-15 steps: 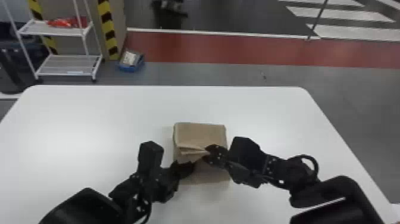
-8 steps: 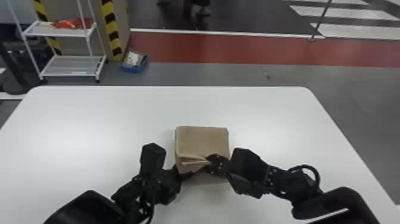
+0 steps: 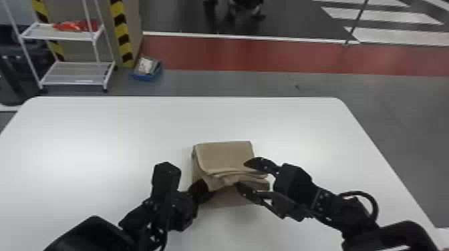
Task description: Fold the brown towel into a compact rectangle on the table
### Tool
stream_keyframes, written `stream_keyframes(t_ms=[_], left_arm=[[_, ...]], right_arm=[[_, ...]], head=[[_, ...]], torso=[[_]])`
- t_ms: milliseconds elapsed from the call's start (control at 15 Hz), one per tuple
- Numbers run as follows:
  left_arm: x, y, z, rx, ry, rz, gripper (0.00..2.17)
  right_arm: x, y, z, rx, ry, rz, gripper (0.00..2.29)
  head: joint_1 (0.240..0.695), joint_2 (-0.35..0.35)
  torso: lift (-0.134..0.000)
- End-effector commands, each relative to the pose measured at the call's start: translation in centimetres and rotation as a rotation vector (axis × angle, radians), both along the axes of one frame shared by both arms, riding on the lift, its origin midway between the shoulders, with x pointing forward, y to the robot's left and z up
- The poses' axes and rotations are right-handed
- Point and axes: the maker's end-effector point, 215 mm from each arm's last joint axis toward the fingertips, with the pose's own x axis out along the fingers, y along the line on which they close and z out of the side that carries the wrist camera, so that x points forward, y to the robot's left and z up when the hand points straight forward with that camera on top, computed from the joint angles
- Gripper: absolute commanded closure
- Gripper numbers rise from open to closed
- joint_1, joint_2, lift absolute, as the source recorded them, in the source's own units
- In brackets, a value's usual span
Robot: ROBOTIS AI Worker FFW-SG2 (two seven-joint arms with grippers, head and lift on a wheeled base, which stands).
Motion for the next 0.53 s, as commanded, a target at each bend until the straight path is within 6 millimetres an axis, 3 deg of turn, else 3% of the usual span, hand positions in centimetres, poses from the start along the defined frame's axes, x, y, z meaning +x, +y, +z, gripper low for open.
stream_keyframes(t_ms=[0, 200, 467], left_arm=[[-0.1, 0.1, -0.2, 0.004, 0.004, 0.001, 1.73], [-0.2, 0.1, -0.4, 0.012, 0.010, 0.000, 1.73], [0.0, 0.1, -0.2, 0.007, 0.007, 0.005, 1.73]], right_arm=[[0.4, -1.5, 0.9, 0.030, -0.015, -0.034, 0.04], [0.2, -1.7, 2.9, 0.085, -0.059, -0.014, 0.03], [-1.4, -3.4, 3.4, 0.136, -0.023, -0.024, 0.06]], head=[[0.695, -0.129], [0.695, -0.153], [0.695, -0.159]], torso=[[-0.123], [-0.123], [-0.123]])
